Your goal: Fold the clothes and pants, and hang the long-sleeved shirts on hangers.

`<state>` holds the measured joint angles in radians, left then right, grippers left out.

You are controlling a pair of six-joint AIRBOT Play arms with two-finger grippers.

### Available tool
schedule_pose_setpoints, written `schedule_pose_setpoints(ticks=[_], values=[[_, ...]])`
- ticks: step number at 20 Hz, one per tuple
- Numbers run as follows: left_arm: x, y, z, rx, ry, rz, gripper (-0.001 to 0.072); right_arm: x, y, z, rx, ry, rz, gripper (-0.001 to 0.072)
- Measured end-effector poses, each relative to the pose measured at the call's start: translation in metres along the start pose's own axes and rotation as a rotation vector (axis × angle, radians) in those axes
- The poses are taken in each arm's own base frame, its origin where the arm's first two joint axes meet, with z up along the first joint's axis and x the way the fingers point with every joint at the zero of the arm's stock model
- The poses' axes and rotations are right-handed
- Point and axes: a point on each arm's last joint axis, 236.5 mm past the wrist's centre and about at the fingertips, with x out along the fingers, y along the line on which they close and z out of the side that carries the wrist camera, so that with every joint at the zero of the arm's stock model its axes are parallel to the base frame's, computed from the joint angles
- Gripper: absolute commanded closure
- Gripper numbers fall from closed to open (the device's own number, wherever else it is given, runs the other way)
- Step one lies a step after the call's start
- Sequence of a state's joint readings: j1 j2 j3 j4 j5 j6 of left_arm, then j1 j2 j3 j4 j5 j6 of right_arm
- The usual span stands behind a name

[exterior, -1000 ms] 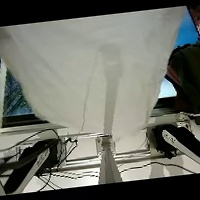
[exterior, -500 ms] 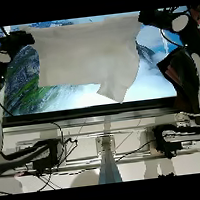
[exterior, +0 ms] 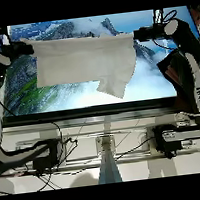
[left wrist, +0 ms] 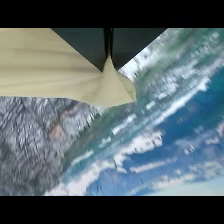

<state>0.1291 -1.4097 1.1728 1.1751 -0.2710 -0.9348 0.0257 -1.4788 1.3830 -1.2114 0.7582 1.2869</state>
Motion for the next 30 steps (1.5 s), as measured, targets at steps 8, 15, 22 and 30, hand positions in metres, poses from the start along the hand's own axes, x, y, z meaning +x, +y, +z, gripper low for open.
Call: schedule_pose_setpoints(ticks=[8,15,22,30], values=[[-0.215,0.036,0.182,0.059,-0.529,0.182,0.0699,-0.201,0.048,0.110,-0.174,-0.419,-0.023,0.0704],[-0.460,0.016,0.231,0.110,-0.930,0.273,0.0699,-0.455,0.111,0.103,-0.354,-0.889,-0.082,0.0703],[-0.516,-0.011,0.199,0.202,-0.902,0.256,0.0699,-0.523,0.132,0.063,-0.401,-0.988,-0.087,0.0703],[-0.327,-0.010,0.136,0.245,-0.355,0.082,0.0698,-0.377,0.111,0.077,-0.293,-0.602,0.030,0.0703]])
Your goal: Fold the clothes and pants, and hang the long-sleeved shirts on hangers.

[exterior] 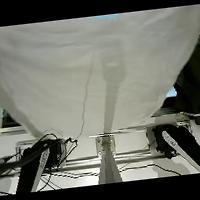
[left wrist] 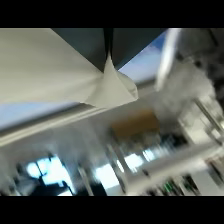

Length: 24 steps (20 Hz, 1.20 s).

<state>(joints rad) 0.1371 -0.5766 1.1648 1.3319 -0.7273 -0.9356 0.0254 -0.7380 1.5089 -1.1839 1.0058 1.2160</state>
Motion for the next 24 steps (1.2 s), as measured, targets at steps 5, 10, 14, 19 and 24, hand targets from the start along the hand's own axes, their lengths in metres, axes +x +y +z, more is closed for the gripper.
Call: schedule_pose_setpoints(ticks=[5,10,14,19,24], values=[[0.123,-0.053,-0.132,-0.103,0.365,-0.215,0.0698,0.118,-0.021,-0.101,0.113,0.318,0.066,0.0702],[0.205,-0.091,-0.242,-0.158,0.535,-0.262,0.0698,0.214,-0.041,-0.211,0.213,0.530,0.074,0.0702],[0.255,-0.093,-0.266,-0.151,0.457,-0.172,0.0698,0.280,-0.065,-0.283,0.263,0.556,0.011,0.0702],[0.260,-0.104,-0.293,-0.114,0.506,-0.194,0.0700,0.285,-0.057,-0.349,0.270,0.720,0.046,0.0703],[0.202,-0.102,-0.347,0.036,0.800,-0.330,0.0701,0.225,-0.032,-0.395,0.170,1.037,0.198,0.0703]])
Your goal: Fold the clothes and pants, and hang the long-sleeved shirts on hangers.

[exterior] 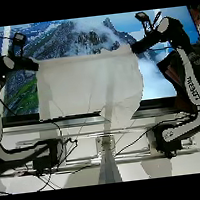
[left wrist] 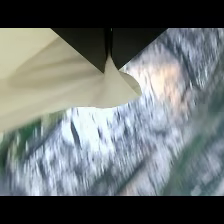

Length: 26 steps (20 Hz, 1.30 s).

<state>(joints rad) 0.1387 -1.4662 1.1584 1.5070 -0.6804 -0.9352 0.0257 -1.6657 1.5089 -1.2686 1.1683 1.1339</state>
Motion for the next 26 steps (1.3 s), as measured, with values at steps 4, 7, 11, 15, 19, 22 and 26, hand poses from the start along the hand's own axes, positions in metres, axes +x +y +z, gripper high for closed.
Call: schedule_pose_setpoints(ticks=[4,7,11,15,19,22,26], values=[[-0.005,-0.012,-0.068,0.012,0.253,-0.106,0.0700,-0.002,0.013,-0.040,-0.026,0.170,0.060,0.0703],[-0.002,-0.024,-0.098,0.023,0.365,-0.170,0.0674,-0.005,0.019,-0.053,-0.030,0.224,0.086,0.0684],[0.002,-0.034,-0.113,0.033,0.431,-0.211,0.0078,-0.006,0.028,-0.051,-0.022,0.217,0.124,0.0161],[-0.001,-0.035,-0.103,0.015,0.418,-0.205,0.0083,-0.005,0.033,-0.047,-0.014,0.198,0.143,0.0165],[-0.023,-0.017,-0.070,-0.019,0.338,-0.136,0.0266,-0.006,0.027,-0.052,-0.023,0.219,0.118,0.0166],[-0.062,0.004,-0.038,-0.043,0.236,-0.051,0.0512,-0.011,0.011,-0.073,-0.025,0.304,0.073,0.0535],[-0.136,0.020,-0.013,-0.066,0.114,0.040,0.0543,-0.023,0.002,-0.124,0.126,0.453,0.115,0.0630]])
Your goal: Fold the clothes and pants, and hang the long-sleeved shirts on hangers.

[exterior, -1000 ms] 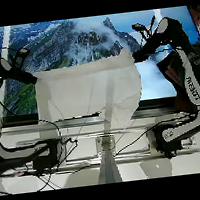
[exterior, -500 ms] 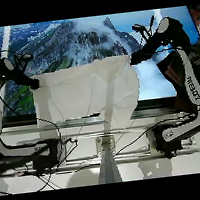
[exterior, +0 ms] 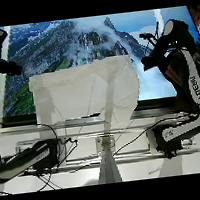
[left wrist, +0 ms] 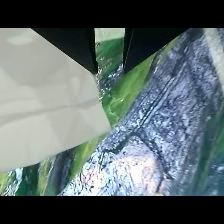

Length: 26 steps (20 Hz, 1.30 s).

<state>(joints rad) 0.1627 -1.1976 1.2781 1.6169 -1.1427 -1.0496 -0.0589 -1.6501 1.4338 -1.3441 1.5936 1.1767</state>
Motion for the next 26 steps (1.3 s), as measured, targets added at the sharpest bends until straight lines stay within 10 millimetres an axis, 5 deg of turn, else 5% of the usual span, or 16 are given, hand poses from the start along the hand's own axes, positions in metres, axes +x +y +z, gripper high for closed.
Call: schedule_pose_setpoints(ticks=[3,7,13,15,19,22,24,26], values=[[-0.050,0.000,0.002,-0.040,-0.076,0.029,0.0601,0.020,0.016,-0.046,0.097,0.112,0.145,0.0347],[-0.095,0.000,0.003,-0.093,-0.161,0.061,0.0600,0.048,0.053,-0.093,0.182,0.182,0.304,0.0327],[-0.113,-0.002,0.001,-0.115,-0.193,0.070,0.0601,0.092,0.076,-0.115,0.334,0.122,0.369,0.0320],[-0.114,-0.002,0.000,-0.117,-0.193,0.069,0.0601,0.105,0.089,-0.124,0.381,0.134,0.411,0.0175],[-0.115,-0.003,0.000,-0.119,-0.195,0.070,0.0601,0.124,0.120,-0.139,0.387,0.179,0.466,0.0186],[-0.115,-0.003,0.000,-0.120,-0.195,0.070,0.0601,0.136,0.138,-0.139,0.347,0.178,0.457,0.0311],[-0.115,-0.003,0.000,-0.120,-0.195,0.070,0.0601,0.143,0.149,-0.135,0.317,0.165,0.446,0.0317],[-0.115,-0.003,-0.001,-0.120,-0.195,0.069,0.0601,0.147,0.154,-0.131,0.290,0.149,0.430,0.0472]])
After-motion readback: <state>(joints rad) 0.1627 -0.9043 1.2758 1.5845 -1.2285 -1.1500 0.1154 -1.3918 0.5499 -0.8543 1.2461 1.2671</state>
